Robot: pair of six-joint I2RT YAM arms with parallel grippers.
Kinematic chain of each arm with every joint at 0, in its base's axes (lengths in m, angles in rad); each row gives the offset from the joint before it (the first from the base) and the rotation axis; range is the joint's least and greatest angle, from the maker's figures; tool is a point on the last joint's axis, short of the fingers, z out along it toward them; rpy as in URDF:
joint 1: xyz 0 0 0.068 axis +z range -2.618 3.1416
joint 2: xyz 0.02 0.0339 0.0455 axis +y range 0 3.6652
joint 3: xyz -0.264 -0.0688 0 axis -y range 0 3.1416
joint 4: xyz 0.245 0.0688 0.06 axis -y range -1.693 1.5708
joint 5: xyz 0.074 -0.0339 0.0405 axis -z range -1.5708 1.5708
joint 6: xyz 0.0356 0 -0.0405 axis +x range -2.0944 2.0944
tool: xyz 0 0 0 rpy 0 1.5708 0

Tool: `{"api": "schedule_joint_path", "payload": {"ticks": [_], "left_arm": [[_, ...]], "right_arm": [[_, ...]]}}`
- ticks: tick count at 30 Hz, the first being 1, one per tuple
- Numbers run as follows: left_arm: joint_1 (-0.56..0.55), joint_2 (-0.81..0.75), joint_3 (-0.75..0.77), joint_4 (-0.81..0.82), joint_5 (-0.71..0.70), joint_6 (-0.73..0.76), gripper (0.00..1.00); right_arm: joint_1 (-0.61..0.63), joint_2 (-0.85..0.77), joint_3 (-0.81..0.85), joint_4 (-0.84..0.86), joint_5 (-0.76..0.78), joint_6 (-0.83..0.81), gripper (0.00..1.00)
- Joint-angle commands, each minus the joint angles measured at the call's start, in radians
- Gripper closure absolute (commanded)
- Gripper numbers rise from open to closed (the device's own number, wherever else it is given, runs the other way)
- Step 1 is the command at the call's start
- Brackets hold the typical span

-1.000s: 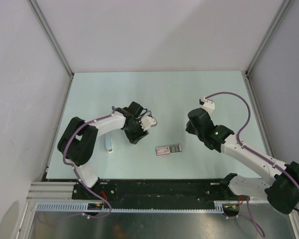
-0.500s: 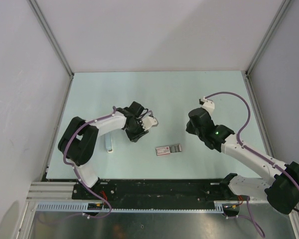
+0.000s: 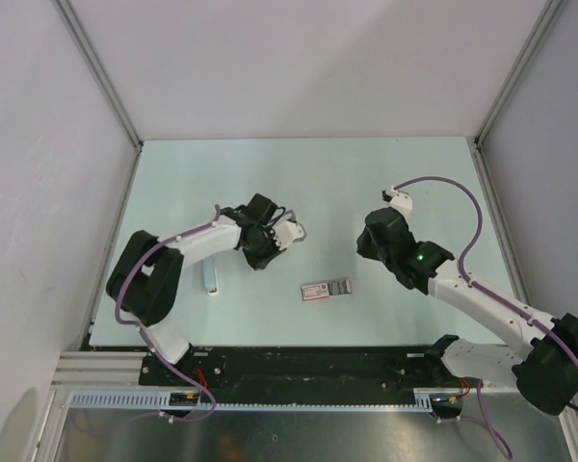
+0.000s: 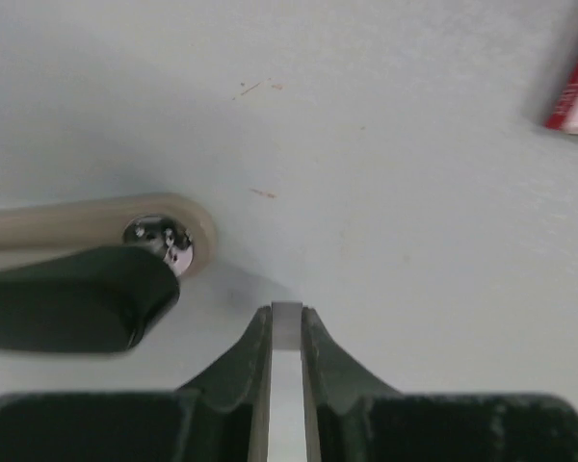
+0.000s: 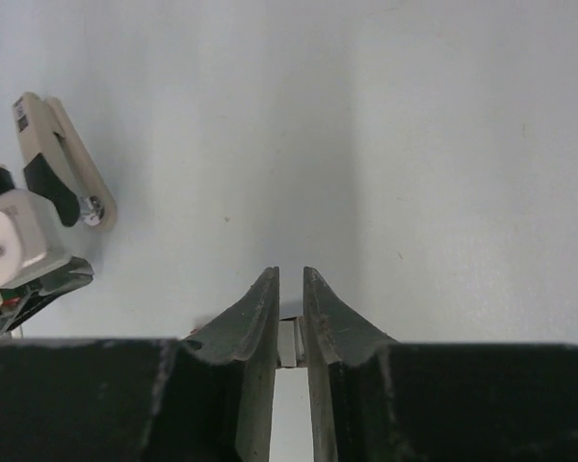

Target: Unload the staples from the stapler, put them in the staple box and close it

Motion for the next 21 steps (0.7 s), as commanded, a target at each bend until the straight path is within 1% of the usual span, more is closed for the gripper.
{"api": "schedule_joint_path", "payload": {"ticks": [1, 5, 7, 10, 11, 13, 17, 19, 21], "left_arm": [[0.000, -0.187, 0.083, 0.007, 0.114, -0.067, 0.85], [0.027, -0.308, 0.229, -0.023, 0.281, -0.183, 0.86], [0.061, -0.347, 0.315, -0.025, 0.416, -0.262, 0.86], [0.119, -0.363, 0.444, -0.023, 0.639, -0.408, 0.86], [0.132, -0.354, 0.485, -0.019, 0.723, -0.452, 0.85], [0.149, -0.335, 0.541, -0.012, 0.849, -0.542, 0.85], [0.157, -0.282, 0.619, 0.037, 1.036, -0.723, 0.85], [0.155, -0.269, 0.626, 0.119, 1.096, -0.840, 0.85], [0.154, -0.275, 0.601, 0.244, 1.127, -0.966, 0.86]], "right_arm": [[-0.011, -0.053, 0.000, 0.088, -0.057, -0.059, 0.77], [-0.032, -0.091, 0.023, 0.157, -0.184, -0.113, 0.73], [-0.037, -0.114, 0.034, 0.215, -0.280, -0.139, 0.67], [-0.041, -0.150, 0.043, 0.327, -0.441, -0.155, 0.55], [-0.043, -0.159, 0.043, 0.378, -0.487, -0.152, 0.51], [-0.046, -0.173, 0.044, 0.461, -0.567, -0.135, 0.44], [-0.043, -0.179, 0.044, 0.630, -0.714, -0.081, 0.40], [-0.040, -0.178, 0.044, 0.718, -0.770, -0.055, 0.40], [-0.039, -0.180, 0.044, 0.804, -0.815, -0.032, 0.41]]}}
